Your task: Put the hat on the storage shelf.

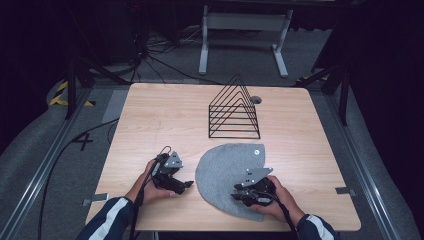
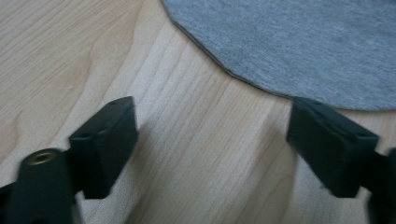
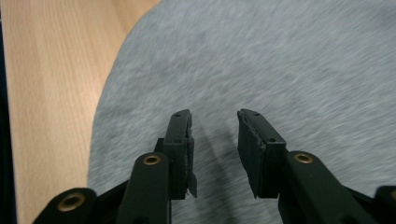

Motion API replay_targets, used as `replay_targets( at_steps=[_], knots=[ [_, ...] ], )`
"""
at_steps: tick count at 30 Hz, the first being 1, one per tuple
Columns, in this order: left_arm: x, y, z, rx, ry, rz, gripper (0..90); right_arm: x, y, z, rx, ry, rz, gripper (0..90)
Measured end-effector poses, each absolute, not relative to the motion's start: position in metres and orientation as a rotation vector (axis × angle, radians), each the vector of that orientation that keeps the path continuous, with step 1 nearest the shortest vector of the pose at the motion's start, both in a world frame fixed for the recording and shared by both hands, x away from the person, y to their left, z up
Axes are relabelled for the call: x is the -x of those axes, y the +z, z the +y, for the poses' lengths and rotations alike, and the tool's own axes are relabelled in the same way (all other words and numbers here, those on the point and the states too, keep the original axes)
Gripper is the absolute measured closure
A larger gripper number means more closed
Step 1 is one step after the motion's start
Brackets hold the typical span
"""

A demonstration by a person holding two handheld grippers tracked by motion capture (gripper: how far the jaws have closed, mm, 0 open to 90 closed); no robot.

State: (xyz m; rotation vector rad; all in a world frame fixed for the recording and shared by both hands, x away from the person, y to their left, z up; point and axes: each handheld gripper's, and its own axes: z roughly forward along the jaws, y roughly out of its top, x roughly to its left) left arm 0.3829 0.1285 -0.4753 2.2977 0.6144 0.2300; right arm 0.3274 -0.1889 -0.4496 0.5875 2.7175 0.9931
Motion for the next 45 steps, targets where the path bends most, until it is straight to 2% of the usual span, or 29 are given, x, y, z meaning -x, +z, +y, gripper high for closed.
replay_targets(
  at_steps=[2,4,7,11,14,23,31,39,45],
  knots=[
    [-0.383,-0.475,0.129,-2.287,0.209,0.618,18.9,-0.331,-0.442,-0.195,-0.589,1.032,2.677,66.7],
    [-0.383,-0.474,0.129,-2.285,0.201,0.605,24.5,-0.336,-0.437,-0.201,-0.592,1.037,2.625,67.8],
    [-0.38,-0.468,0.124,-2.267,0.207,0.582,24.6,-0.363,-0.424,-0.232,-0.689,1.023,2.481,73.1],
    [-0.373,-0.459,0.109,-2.26,0.235,0.501,30.9,-0.386,-0.425,-0.255,-0.76,0.994,2.414,80.4],
    [-0.367,-0.456,0.092,-2.264,0.203,0.444,32.1,-0.397,-0.43,-0.263,-0.8,0.95,2.413,83.0],
    [-0.348,-0.448,0.033,-2.245,0.103,0.255,34.0,-0.41,-0.443,-0.262,-0.818,0.874,2.447,82.7],
    [-0.336,-0.467,-0.02,-2.346,0.046,0.116,35.7,-0.413,-0.452,-0.264,-0.851,0.832,2.465,81.3],
    [-0.339,-0.469,-0.007,-2.372,0.056,0.131,35.7,-0.408,-0.451,-0.27,-0.852,0.823,2.481,81.4],
    [-0.35,-0.467,0.031,-2.384,0.085,0.23,35.7,-0.389,-0.448,-0.273,-0.858,0.799,2.524,82.0]
  ],
)
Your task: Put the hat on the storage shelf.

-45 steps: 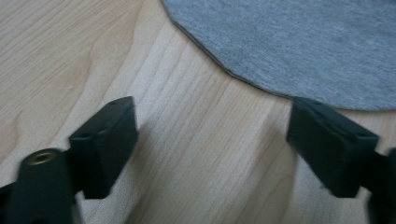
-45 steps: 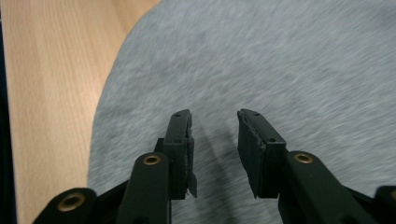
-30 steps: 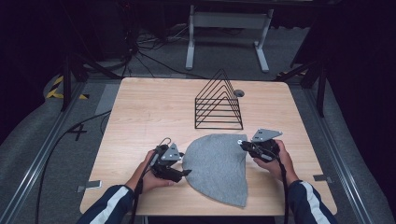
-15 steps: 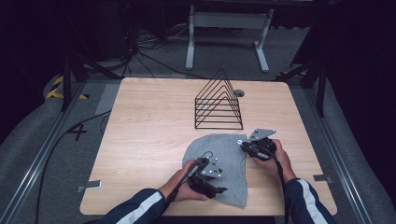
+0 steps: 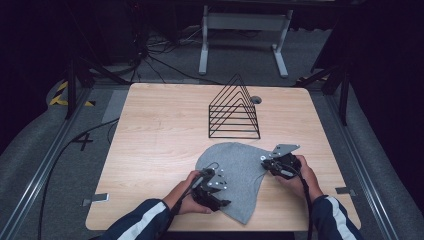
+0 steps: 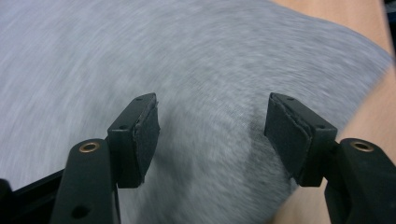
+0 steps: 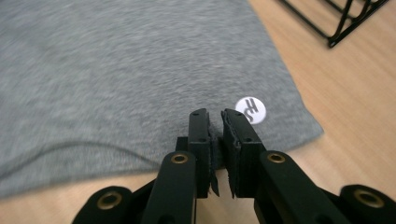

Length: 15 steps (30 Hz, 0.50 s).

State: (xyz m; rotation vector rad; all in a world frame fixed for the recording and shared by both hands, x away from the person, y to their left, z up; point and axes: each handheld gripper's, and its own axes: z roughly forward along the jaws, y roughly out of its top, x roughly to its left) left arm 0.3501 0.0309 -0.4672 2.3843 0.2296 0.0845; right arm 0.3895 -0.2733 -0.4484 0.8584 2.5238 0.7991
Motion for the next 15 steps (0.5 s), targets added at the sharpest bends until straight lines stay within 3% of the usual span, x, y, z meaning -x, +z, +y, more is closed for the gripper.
replay_targets(
  at_steps=[15],
  knots=[
    [-0.378,-0.468,0.087,-2.36,0.171,0.436,35.0,-0.327,-0.444,-0.247,-0.742,0.778,2.715,84.7]
  ],
)
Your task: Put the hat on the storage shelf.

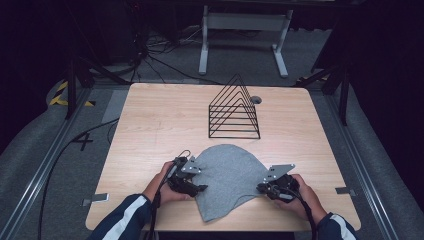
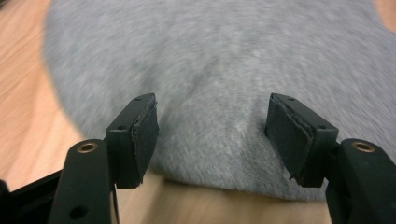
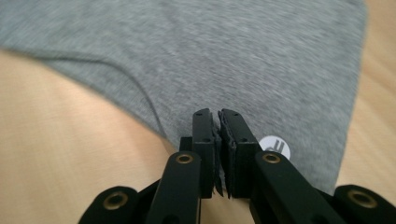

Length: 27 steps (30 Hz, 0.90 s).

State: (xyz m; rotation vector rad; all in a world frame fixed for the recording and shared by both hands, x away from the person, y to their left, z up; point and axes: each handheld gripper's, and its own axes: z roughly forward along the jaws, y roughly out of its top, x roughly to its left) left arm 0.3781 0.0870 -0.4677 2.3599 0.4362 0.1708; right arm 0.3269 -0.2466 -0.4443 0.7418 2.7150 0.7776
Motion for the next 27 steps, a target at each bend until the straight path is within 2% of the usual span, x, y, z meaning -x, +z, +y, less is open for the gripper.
replay_targets(
  at_steps=[9,11,16,20,23,27],
  knots=[
    [-0.396,-0.469,0.097,-2.337,0.216,0.526,31.5,-0.307,-0.444,-0.225,-0.66,0.819,2.811,83.7],
    [-0.403,-0.468,0.1,-2.341,0.173,0.595,25.0,-0.306,-0.445,-0.223,-0.661,0.826,2.819,82.1],
    [-0.408,-0.463,0.111,-2.3,0.184,0.678,27.1,-0.31,-0.438,-0.222,-0.649,0.856,2.765,65.9],
    [-0.408,-0.467,0.106,-2.321,0.178,0.689,25.0,-0.324,-0.426,-0.226,-0.676,0.921,2.671,61.1],
    [-0.409,-0.467,0.101,-2.322,0.195,0.698,24.6,-0.348,-0.42,-0.229,-0.706,0.929,2.58,54.8],
    [-0.41,-0.467,0.094,-2.333,0.22,0.708,22.0,-0.386,-0.434,-0.23,-0.777,0.894,2.569,44.8]
  ],
)
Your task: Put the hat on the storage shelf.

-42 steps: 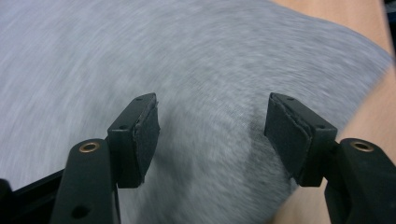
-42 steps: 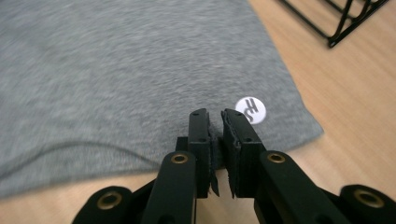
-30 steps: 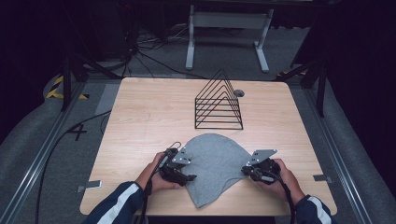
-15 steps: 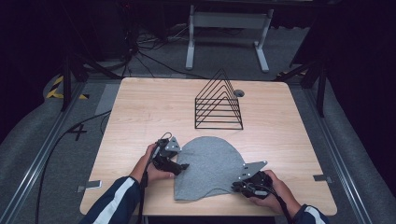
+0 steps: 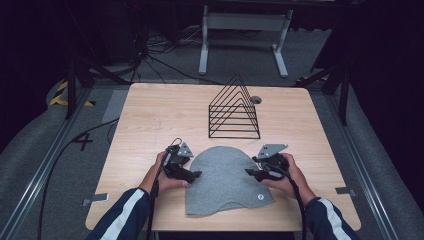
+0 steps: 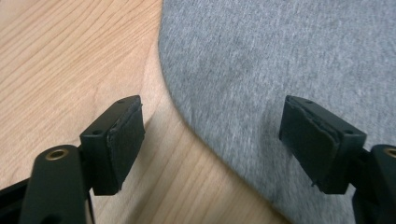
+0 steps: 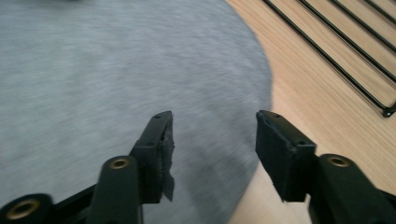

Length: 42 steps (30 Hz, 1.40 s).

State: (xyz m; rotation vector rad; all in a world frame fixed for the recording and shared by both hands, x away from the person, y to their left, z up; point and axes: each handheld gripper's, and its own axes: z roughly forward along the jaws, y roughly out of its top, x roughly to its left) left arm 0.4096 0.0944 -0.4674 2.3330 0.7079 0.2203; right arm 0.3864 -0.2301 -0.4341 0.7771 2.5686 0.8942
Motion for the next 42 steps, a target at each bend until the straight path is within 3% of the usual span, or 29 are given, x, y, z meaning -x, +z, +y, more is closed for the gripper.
replay_targets(
  at_steps=[5,10,16,24,29,37,42],
  knots=[
    [-0.417,-0.468,0.085,-2.327,0.22,0.691,20.0,-0.421,-0.451,-0.222,-0.891,0.868,2.612,30.0],
    [-0.422,-0.469,0.083,-2.327,0.225,0.677,20.0,-0.432,-0.453,-0.217,-0.941,0.873,2.597,27.7],
    [-0.43,-0.467,0.074,-2.337,0.217,0.668,21.3,-0.426,-0.451,-0.22,-0.949,0.884,2.608,47.9],
    [-0.433,-0.463,0.068,-2.333,0.174,0.64,49.9,-0.419,-0.449,-0.227,-1.014,0.905,2.596,70.2],
    [-0.438,-0.464,0.071,-2.307,0.085,0.605,79.9,-0.418,-0.451,-0.234,-1.046,0.961,2.605,82.5],
    [-0.436,-0.461,0.068,-2.304,0.065,0.586,84.2,-0.41,-0.444,-0.236,-0.978,0.988,2.594,84.8],
    [-0.432,-0.439,0.068,-2.279,0.117,0.558,84.5,-0.403,-0.426,-0.241,-0.937,1.035,2.55,84.9]
  ],
)
